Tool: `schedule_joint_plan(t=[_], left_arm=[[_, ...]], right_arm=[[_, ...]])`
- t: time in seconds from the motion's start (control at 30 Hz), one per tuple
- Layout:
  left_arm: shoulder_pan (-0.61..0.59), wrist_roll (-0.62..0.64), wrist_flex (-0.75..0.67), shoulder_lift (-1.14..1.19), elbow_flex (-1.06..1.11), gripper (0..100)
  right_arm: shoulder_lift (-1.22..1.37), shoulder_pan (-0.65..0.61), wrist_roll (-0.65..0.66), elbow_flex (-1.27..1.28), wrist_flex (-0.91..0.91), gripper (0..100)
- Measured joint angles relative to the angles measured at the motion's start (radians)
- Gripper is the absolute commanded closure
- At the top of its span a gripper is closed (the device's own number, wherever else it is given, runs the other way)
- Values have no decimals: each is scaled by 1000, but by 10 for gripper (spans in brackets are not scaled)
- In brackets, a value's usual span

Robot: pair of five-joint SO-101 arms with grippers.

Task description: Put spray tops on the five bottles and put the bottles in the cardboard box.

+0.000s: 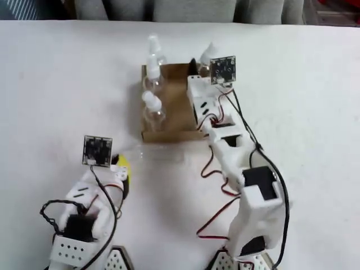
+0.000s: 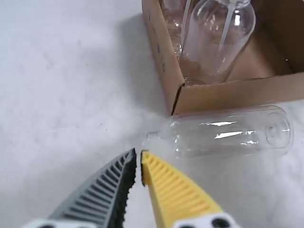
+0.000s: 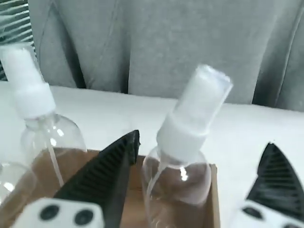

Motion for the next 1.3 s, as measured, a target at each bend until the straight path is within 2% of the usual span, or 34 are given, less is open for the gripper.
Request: schedule_joint_plan(t=[0.43,0.77,0.93,1.03,1.23,1.3], left_arm=[[0,0,0,0,0,978],[0,0,0,0,0,977],[0,0,0,0,0,977],[0,0,0,0,0,977],[0,0,0,0,0,977],[0,0,0,0,0,977]], right_arm=[[-83,0,0,14,17,659],[-445,41,0,152,209,662],[-686,49,0,245,382,667],[-838,51,0,285,526,740],[-1115,129,0,295,856,973],[-1194,167,0,295,964,979]])
